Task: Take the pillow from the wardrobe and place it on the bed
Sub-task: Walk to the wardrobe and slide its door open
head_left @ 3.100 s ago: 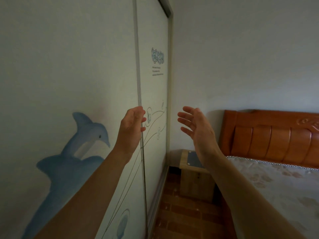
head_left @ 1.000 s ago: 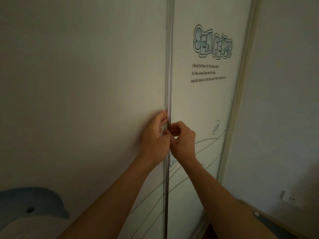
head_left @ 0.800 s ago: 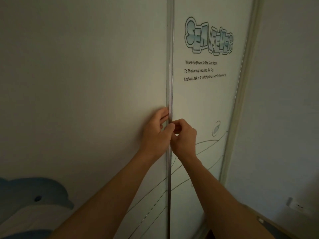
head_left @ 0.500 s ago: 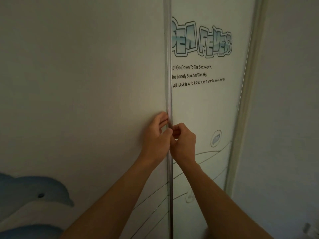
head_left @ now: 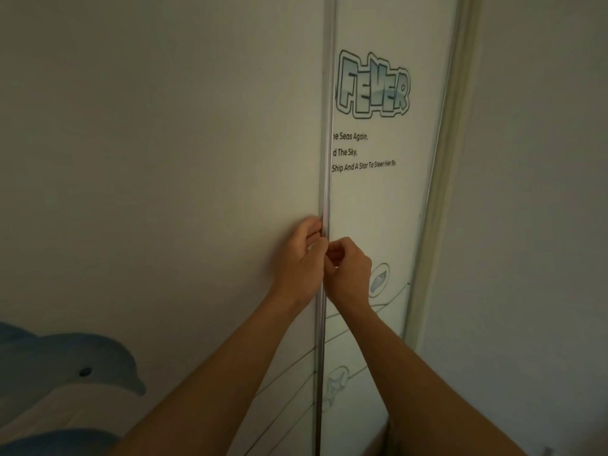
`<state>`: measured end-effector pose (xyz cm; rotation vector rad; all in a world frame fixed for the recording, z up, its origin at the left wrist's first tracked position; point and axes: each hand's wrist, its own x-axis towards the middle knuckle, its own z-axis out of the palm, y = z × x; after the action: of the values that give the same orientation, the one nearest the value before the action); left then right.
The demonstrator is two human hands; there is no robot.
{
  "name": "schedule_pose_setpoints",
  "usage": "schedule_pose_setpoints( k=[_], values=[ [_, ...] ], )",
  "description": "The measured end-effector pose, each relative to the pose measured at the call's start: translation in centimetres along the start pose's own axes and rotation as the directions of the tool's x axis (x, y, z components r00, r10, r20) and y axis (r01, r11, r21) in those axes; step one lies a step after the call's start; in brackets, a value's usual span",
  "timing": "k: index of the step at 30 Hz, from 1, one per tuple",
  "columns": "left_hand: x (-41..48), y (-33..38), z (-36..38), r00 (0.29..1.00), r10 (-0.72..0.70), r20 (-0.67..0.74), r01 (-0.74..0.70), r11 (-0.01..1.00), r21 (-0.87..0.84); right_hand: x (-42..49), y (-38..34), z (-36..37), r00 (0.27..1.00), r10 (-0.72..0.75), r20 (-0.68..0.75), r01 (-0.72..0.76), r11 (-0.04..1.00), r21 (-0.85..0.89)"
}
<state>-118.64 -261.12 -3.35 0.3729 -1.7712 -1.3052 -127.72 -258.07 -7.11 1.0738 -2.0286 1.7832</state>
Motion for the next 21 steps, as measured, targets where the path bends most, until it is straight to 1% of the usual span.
schedule_pose_setpoints(
  k=[3,6,8,10,12,15,18,21],
  values=[
    [0.6,-0.4,1.2,0.999,-0.020,0.026,0.020,1.000,-0.008,1.0,0.8,-0.6,1.000,0.002,-0.003,-0.002,1.000,-0.023],
    [0.8,-0.1,1.8,0.996,-0.076,0.042,0.074,0.996,0.041,1.7,1.1,-1.2,0.999,0.036,0.027,-0.035,0.998,-0.047],
    [0.7,0.3,1.9,0.997,-0.076,0.012,0.074,0.993,0.092,1.8,0.9,-1.7,0.995,0.052,0.085,-0.049,0.998,-0.041],
    [0.3,0.9,1.8,0.997,-0.054,-0.047,0.059,0.992,0.113,1.3,0.3,-2.0,0.987,0.065,0.145,-0.059,0.997,-0.047],
    [-0.4,1.8,1.5,0.990,-0.025,-0.138,0.041,0.993,0.111,-0.1,-0.7,-2.3,0.990,0.047,0.132,-0.057,0.996,0.068],
    [-2.4,3.1,0.1,0.958,0.033,-0.285,0.008,0.990,0.139,-2.2,-3.3,-3.0,0.995,-0.063,0.082,0.040,0.964,0.265],
    [-5.6,4.7,-2.0,0.912,0.086,-0.401,0.004,0.976,0.219,-4.6,-6.8,-3.0,0.979,-0.104,0.178,0.019,0.905,0.426],
    [-9.8,6.4,-4.8,0.864,0.139,-0.484,0.031,0.945,0.326,-7.2,-10.4,-2.8,0.946,-0.183,0.269,0.002,0.830,0.558]
  ],
)
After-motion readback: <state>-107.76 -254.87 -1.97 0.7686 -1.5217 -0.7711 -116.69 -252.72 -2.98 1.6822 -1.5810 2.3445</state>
